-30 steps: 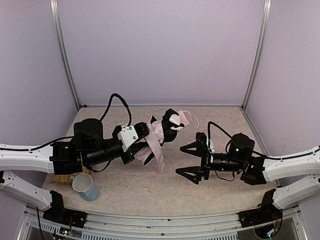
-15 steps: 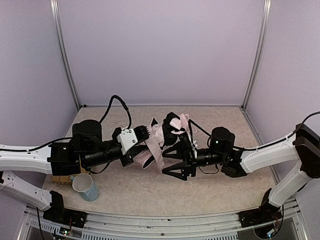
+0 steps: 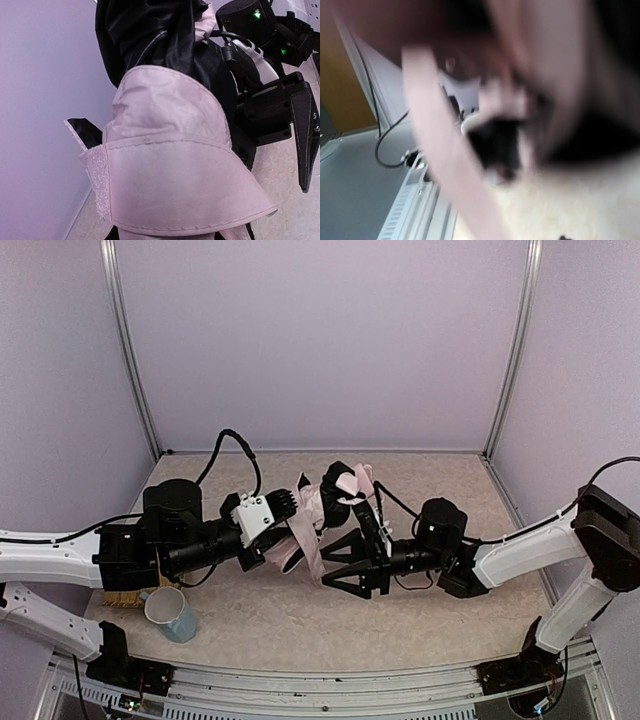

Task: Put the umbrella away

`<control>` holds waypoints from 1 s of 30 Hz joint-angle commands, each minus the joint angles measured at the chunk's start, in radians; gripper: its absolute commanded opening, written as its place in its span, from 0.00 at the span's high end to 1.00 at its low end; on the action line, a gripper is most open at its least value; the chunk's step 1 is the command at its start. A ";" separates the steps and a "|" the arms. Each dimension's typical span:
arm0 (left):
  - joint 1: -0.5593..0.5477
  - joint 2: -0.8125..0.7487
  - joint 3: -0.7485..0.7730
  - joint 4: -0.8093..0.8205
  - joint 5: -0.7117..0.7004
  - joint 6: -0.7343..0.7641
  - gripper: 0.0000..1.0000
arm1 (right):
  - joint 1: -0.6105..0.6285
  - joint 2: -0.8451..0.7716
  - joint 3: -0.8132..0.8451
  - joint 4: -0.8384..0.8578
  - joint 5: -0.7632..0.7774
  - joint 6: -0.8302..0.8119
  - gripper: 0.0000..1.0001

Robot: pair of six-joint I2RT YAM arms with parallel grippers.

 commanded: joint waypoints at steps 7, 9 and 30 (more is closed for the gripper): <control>0.028 -0.033 0.026 0.150 0.048 -0.048 1.00 | -0.012 -0.179 -0.158 0.061 0.198 0.073 0.22; 0.025 -0.034 0.028 0.156 0.069 -0.053 1.00 | -0.010 -0.185 -0.161 0.057 0.213 0.083 0.17; 0.016 -0.002 0.077 0.178 0.141 -0.052 1.00 | 0.048 0.044 0.029 0.068 0.037 0.102 0.30</control>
